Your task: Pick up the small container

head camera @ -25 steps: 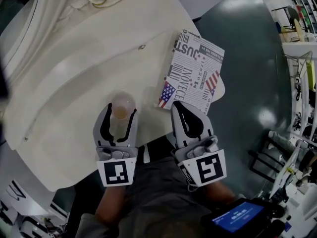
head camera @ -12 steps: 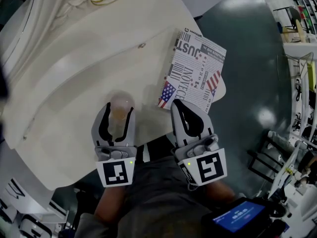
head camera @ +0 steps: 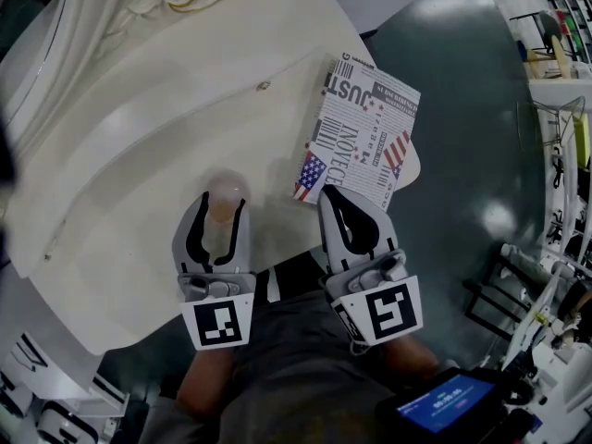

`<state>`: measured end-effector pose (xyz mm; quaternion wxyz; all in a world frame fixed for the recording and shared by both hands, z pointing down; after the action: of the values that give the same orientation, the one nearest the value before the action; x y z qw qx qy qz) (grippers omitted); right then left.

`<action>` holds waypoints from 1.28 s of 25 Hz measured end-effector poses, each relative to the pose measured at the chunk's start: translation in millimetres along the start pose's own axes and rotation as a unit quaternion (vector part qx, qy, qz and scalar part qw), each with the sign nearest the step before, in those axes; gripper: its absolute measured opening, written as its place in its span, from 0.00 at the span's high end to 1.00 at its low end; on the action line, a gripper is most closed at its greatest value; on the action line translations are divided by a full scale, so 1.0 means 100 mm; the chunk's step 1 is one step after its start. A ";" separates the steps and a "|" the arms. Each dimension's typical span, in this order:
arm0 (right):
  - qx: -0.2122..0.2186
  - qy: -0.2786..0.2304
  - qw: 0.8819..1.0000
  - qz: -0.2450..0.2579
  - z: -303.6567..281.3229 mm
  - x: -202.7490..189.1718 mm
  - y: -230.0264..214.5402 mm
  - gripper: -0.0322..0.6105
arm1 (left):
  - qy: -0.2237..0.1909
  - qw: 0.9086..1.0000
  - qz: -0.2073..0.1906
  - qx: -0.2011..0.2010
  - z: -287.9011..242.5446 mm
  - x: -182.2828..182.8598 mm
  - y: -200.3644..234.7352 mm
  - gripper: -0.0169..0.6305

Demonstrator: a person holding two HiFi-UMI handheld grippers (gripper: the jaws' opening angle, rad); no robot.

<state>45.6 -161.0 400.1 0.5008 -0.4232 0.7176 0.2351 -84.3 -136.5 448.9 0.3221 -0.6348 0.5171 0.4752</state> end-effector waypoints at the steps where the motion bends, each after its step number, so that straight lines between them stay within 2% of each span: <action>1: 0.000 -0.001 1.000 0.000 0.00 0.01 0.00 0.93 | -0.003 1.000 -0.003 0.001 0.00 0.02 -0.01 0.70; 2: 0.000 -0.002 1.000 0.000 0.00 0.01 0.00 0.93 | -0.004 1.000 -0.006 0.001 0.01 0.03 -0.01 0.74; 17: -0.007 -0.006 1.000 0.002 0.02 0.05 0.01 0.93 | 0.001 1.000 -0.017 -0.011 0.01 0.02 -0.02 0.75; 32: -0.013 -0.009 1.000 0.009 0.02 0.11 0.02 0.93 | -0.011 0.999 -0.030 -0.029 0.01 0.05 -0.04 0.75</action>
<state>43.9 -162.3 389.2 0.4993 -0.4214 0.7136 0.2526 -80.8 -136.5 443.9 0.3235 -0.6533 0.4805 0.4875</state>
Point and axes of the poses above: the fingertips, and each gripper's own axes: z backward along the fingers, y to its left, x out of its top, the point moved 1 cm from there along z, backward along the fingers, and after that the axes turned 1 degree about z, right-handed, at the moved point
